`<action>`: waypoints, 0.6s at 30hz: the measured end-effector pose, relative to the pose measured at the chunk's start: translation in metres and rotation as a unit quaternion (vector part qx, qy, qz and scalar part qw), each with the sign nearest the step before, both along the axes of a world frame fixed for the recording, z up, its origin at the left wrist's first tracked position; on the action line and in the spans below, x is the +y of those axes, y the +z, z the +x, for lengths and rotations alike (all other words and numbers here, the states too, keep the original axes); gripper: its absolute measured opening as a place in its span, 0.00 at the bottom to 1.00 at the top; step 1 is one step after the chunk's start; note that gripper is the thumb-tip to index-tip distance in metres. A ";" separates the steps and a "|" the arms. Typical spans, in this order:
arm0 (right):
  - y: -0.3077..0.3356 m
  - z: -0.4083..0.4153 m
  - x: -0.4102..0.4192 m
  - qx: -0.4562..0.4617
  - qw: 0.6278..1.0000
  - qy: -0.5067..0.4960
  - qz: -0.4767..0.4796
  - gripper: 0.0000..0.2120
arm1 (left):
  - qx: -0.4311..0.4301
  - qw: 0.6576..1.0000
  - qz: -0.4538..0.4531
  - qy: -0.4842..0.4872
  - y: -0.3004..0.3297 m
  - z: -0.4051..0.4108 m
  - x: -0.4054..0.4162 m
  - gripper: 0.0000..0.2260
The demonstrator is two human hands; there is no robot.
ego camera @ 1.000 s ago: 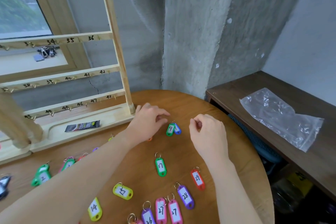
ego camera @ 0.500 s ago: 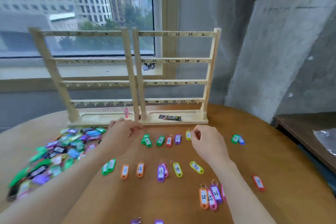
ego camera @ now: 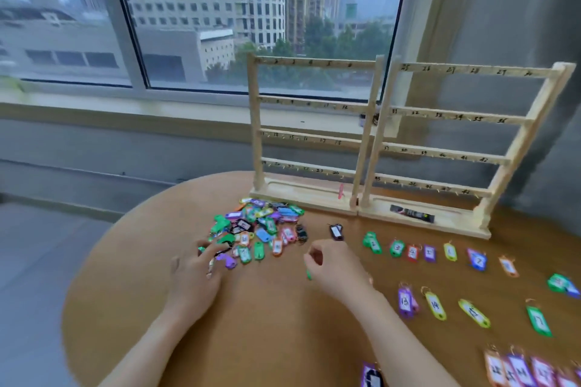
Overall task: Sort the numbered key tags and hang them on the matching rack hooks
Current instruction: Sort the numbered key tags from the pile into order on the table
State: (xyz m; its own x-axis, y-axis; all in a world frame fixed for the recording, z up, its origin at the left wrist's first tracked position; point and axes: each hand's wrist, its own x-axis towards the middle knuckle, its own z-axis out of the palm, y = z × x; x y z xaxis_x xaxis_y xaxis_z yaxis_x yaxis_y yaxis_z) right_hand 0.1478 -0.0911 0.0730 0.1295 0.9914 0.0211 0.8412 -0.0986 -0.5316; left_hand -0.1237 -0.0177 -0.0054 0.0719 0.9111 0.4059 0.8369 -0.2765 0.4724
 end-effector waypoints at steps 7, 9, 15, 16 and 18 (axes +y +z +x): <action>-0.023 -0.058 0.035 0.036 0.999 0.014 -0.011 0.07 | 0.057 0.998 -0.025 -0.020 -0.003 0.002 0.003 0.20; -0.024 -0.068 0.043 0.005 1.000 0.031 -0.001 0.10 | 0.072 0.996 -0.035 -0.027 -0.002 0.002 0.002 0.19; -0.035 -0.082 0.059 -0.075 0.996 0.047 -0.015 0.14 | 0.087 0.994 -0.052 -0.036 -0.002 0.003 0.004 0.26; -0.037 -0.083 0.061 -0.078 0.996 0.044 -0.013 0.13 | 0.088 0.994 -0.054 -0.035 -0.002 0.003 0.004 0.27; -0.041 -0.082 0.064 -0.084 0.996 0.042 -0.007 0.13 | 0.085 0.995 -0.047 -0.031 -0.002 0.003 0.003 0.25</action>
